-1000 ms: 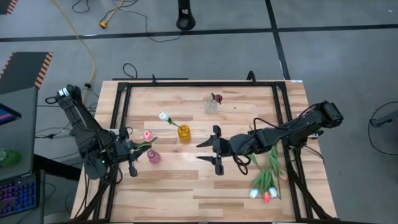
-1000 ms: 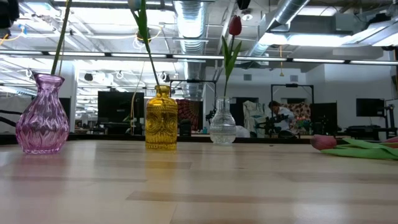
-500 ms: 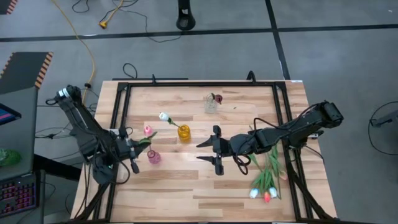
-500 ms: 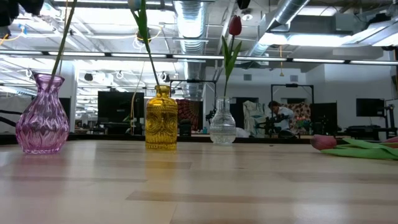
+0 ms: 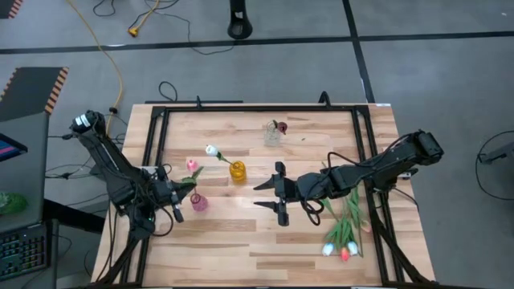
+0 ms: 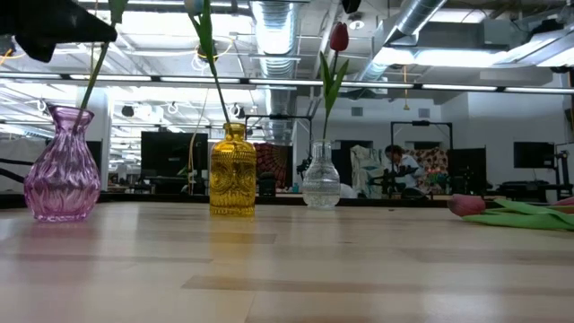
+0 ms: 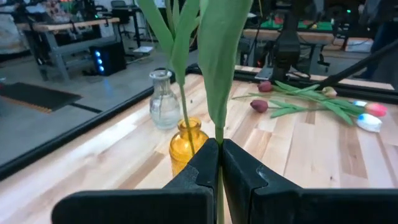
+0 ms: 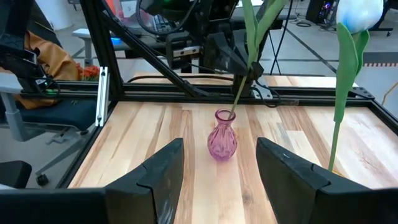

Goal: Sort flowers into vase by color
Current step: Put the pink flower into the purple vase, then put the red flower into the transparent vase

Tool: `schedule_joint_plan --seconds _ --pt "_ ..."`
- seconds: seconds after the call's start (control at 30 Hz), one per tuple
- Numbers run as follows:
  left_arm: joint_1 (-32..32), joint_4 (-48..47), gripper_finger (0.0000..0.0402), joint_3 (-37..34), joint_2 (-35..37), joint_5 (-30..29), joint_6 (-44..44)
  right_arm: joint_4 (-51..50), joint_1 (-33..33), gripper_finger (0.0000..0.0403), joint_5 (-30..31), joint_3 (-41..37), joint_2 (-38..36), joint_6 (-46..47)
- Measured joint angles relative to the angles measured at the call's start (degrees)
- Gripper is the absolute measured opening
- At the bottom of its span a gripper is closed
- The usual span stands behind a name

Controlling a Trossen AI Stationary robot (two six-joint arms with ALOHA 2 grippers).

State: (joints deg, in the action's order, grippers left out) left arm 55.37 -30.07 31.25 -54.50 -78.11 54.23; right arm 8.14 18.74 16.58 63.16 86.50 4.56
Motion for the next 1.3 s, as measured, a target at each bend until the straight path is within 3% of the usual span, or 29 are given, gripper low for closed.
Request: schedule_joint_plan --seconds 0.27,0.47,0.7,0.83,1.03,1.3 --pt "0.0 0.0 0.001 -0.3 0.1 4.4 0.3 0.0 0.0 0.0227 0.0 0.0 0.0 0.0" --pt "0.0 0.0 0.0065 -0.3 0.1 5.2 1.7 0.0 0.0 0.0227 0.0 0.0 0.0 0.0" --pt "0.0 0.0 0.0117 -0.3 2.5 14.3 -1.1 0.0 0.0 0.0227 0.0 0.0 0.0 0.1" --pt "0.0 0.0 0.0123 -0.3 5.5 18.4 -0.9 0.0 0.0 0.0227 0.0 0.0 0.0 0.1" --pt "0.0 0.0 0.0117 -0.3 10.3 18.9 -3.7 -1.8 0.0 0.0227 0.0 0.0 -0.3 0.1" --pt "0.0 2.6 0.0116 -0.3 11.2 19.3 -5.3 -16.9 0.0 0.0227 0.0 0.0 -5.1 11.0"
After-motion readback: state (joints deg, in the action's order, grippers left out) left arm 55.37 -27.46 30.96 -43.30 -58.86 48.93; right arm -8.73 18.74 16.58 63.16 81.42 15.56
